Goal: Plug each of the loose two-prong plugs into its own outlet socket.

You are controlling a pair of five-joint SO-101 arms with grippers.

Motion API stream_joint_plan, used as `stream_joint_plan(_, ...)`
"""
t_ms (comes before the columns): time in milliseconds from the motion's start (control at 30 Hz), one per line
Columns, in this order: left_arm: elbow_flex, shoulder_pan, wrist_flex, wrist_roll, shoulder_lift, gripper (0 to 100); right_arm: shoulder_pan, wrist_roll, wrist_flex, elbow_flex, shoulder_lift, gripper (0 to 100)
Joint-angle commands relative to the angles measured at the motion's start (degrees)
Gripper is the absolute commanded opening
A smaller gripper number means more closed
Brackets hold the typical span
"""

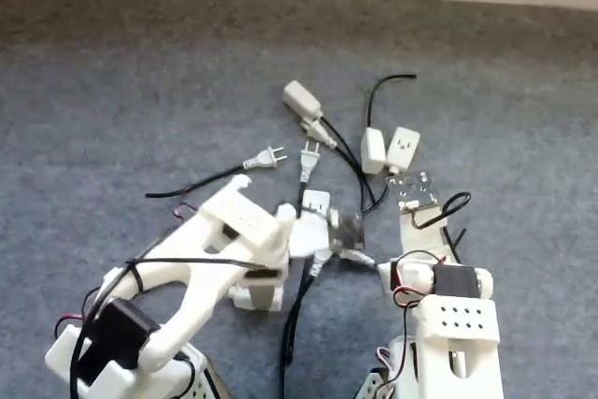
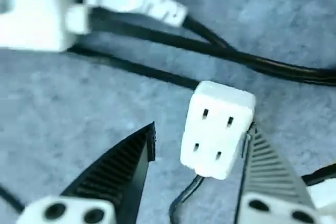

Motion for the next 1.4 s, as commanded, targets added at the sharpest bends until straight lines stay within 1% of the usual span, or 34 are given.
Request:
stream_joint_plan(0,-7.1,-1.8,4.6,0.2,-0.8,26,-0.3,0.6,-0.7,-0.3,0.3,6.3)
stream_joint_plan(167,-14.3,-2.4,10.3,0.2,-0.7,26,-0.3,0.6,-0.7,-0.3,0.4,6.3)
stream_joint_plan(267,-13.5,-2.2,12.8,0.1,-0.7,26,-0.3,0.6,-0.7,-0.3,0.4,6.3)
stream_joint_plan(333,-13.5,-2.9,13.0,0.1,-0.9,26,-0.3,0.6,-0.7,-0.3,0.4,6.3)
stream_joint_plan(433,-15.3,-7.9,12.7,0.3,-2.0,26,-0.3,0.6,-0.7,-0.3,0.4,6.3)
stream_joint_plan(500,-16.8,-13.6,9.0,1.1,-3.4,26,-0.3,0.6,-0.7,-0.5,0.4,6.3)
stream_joint_plan(533,-17.3,-16.7,6.9,3.7,-3.8,26,-0.3,0.7,-0.7,-0.7,0.5,6.3)
stream_joint_plan(633,-16.6,-25.3,2.5,17.6,-3.8,26,-1.0,0.7,-0.3,-1.6,0.5,6.3)
stream_joint_plan(700,-13.7,-30.8,-0.5,29.1,-3.4,26,-2.8,0.7,0.1,-3.8,0.7,6.3)
stream_joint_plan(733,-11.6,-32.9,-2.9,33.6,-3.2,26,-4.0,0.7,0.8,-5.1,1.5,6.3)
stream_joint_plan(800,-6.5,-36.5,-9.8,38.4,-3.0,26,-6.8,0.7,2.3,-9.8,5.1,6.3)
stream_joint_plan(867,-1.4,-38.0,-16.2,39.9,-2.9,26,-8.7,1.9,3.4,-14.5,10.8,6.3)
stream_joint_plan(933,2.2,-38.5,-20.4,39.8,-3.1,26,-10.2,5.2,3.6,-19.4,17.9,6.3)
stream_joint_plan(1000,3.5,-39.7,-21.6,39.8,-3.1,26,-10.9,8.5,2.5,-23.0,24.1,6.3)
stream_joint_plan(1067,3.6,-41.8,-22.3,39.8,-2.9,26,-11.3,11.0,-0.7,-25.2,29.1,6.3)
stream_joint_plan(1233,4.7,-49.7,-31.1,40.2,-2.2,26,-14.9,17.1,-7.2,-22.8,35.2,6.3)
stream_joint_plan(1300,4.7,-50.6,-31.8,40.2,-0.6,26,-16.6,18.6,-10.7,-19.6,35.3,6.3)
stream_joint_plan(1367,3.1,-50.8,-31.6,40.1,2.0,26,-16.7,20.0,-14.3,-16.9,35.3,6.3)
